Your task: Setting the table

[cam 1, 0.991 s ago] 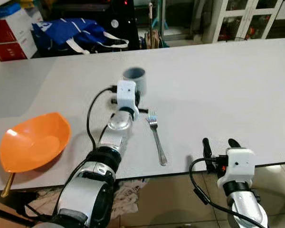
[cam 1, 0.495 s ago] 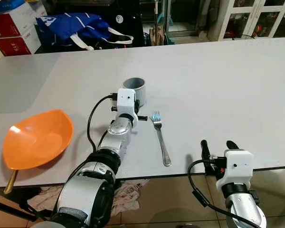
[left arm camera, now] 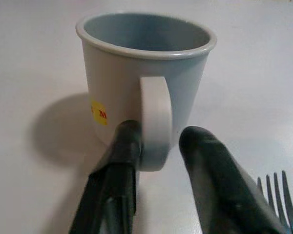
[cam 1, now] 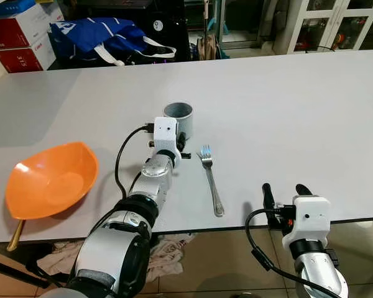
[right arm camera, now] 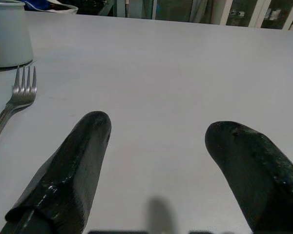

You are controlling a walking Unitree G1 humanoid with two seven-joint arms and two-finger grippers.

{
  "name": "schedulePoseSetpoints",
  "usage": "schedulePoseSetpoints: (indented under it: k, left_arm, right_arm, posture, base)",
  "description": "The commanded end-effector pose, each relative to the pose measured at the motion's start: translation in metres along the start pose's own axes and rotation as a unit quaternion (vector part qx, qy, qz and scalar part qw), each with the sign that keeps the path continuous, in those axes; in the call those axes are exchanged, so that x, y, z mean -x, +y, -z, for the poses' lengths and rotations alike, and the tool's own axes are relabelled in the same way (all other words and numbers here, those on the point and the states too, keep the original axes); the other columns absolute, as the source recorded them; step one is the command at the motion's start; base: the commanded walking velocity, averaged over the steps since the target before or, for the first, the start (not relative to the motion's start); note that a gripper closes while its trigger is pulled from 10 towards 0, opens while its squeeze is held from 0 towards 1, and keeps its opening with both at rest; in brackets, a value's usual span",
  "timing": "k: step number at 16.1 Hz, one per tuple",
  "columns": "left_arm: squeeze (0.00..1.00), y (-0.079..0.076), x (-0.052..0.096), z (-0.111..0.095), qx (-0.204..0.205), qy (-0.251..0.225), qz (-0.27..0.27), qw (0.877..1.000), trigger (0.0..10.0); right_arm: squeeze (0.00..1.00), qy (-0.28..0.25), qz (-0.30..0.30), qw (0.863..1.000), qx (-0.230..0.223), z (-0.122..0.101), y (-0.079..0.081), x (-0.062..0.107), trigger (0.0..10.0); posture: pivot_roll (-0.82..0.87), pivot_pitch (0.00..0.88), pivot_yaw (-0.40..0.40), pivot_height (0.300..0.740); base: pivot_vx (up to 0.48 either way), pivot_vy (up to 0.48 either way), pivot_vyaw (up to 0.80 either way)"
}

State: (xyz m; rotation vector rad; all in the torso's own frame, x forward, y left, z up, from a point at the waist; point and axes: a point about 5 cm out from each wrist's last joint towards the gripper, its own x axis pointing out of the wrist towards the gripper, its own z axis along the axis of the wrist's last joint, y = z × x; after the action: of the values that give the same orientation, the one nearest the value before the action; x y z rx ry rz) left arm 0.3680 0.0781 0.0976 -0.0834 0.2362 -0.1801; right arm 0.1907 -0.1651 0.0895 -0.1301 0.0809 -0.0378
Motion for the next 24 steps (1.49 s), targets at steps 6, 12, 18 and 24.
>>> schedulePoseSetpoints:
  k: [6, 12, 18, 24]
  left_arm:
    - [1.0, -0.007, 0.0, 0.001, 0.004, 0.002, 0.01, 1.0, 10.0]
    - [1.0, -0.009, 0.0, -0.001, 0.0, -0.003, 0.012, 1.0, 10.0]
    - [0.0, -0.001, 0.0, -0.008, -0.013, -0.018, 0.008, 1.0, 10.0]
    - [0.0, 0.004, 0.003, -0.019, -0.036, -0.044, 0.019, 0.998, 10.0]
  right_arm:
    - [0.0, -0.005, -0.003, 1.0, 0.001, -0.004, 0.002, -0.002, 10.0]
    - [0.0, -0.006, -0.004, 1.0, 0.001, -0.003, 0.003, -0.004, 10.0]
    - [0.0, -0.004, -0.005, 1.0, 0.0, -0.002, 0.004, -0.004, 10.0]
    - [0.0, -0.002, -0.008, 1.0, -0.002, 0.0, 0.006, -0.007, 10.0]
  posture:
    - [-0.1, 0.0, 0.104, 0.74]
    - [-0.1, 0.0, 0.108, 0.74]
    - [-0.09, 0.0, 0.109, 0.74]
    - [-0.08, 0.0, 0.109, 0.74]
  base:
    - [0.0, 0.0, 0.0]
    - [0.0, 0.0, 0.0]
    - [0.0, 0.0, 0.0]
    - [0.0, 0.0, 0.0]
